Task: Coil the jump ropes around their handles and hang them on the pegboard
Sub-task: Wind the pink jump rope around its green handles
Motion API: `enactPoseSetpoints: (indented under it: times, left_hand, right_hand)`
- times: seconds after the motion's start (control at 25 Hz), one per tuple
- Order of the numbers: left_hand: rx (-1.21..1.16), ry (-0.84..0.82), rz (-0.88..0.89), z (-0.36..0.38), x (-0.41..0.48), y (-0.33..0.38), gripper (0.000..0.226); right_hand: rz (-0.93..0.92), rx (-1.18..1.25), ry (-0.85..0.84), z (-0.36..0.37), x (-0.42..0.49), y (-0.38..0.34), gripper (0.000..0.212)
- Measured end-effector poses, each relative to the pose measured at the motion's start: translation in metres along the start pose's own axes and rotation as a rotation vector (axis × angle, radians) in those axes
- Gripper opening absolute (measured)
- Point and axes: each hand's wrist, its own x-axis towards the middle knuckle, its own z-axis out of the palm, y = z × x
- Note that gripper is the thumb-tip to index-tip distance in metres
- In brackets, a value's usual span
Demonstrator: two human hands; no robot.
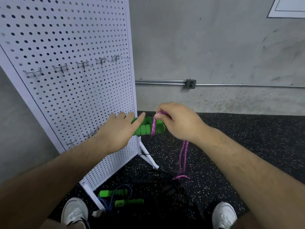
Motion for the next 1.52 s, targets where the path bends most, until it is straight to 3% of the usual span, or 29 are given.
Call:
enactPoseSetpoints:
  times: [0.16, 0.32, 0.52, 0.64, 0.76, 0.88, 1.04, 1.28, 1.4, 1.52]
  left_hand:
    - [-0.111, 0.036, 0.096, -0.004, -0.005, 0.001, 0.093]
    - [-0.204, 0.286, 0.228, -0.004, -0.008, -0.001, 0.103]
    - [-0.179, 0.448, 0.164, -0.018, -0.011, 0.000, 0.108]
    - [-0.086, 0.421, 0.002, -0.022, -0.011, -0.007, 0.111]
    - [0.030, 0.274, -0.102, -0.024, -0.007, -0.010, 0.109]
    - [0.039, 0.105, -0.149, -0.016, -0.002, -0.015, 0.097]
    - [-0.024, 0.048, -0.166, -0.008, 0.000, -0.018, 0.091]
    - [-0.099, 0.056, -0.011, -0.012, -0.005, -0.008, 0.085]
    - [-0.203, 0.028, 0.118, -0.016, -0.011, 0.001, 0.079]
    - [-0.385, 0.022, 0.190, -0.024, -0.016, 0.005, 0.076]
  right_hand:
    - [0.106, 0.232, -0.053, -0.003, 0.004, 0.022, 0.014]
    - [0.165, 0.498, -0.086, 0.002, 0.008, 0.030, 0.009]
    - [0.306, 0.773, -0.066, 0.016, 0.006, 0.035, 0.009]
    - [0.349, 0.665, -0.201, 0.037, -0.006, 0.020, 0.020]
    - [0.323, 0.617, -0.312, 0.058, -0.018, -0.009, 0.031]
    - [0.281, 0.585, -0.336, 0.057, -0.025, -0.036, 0.033]
    - [0.159, 0.413, -0.248, 0.018, -0.028, -0.054, 0.031]
    - [-0.090, -0.085, -0.090, -0.015, -0.019, -0.031, 0.024]
    - [-0.139, -0.053, -0.076, -0.019, -0.011, -0.014, 0.023]
    - [-0.069, 0.121, -0.082, -0.018, -0.004, 0.007, 0.016]
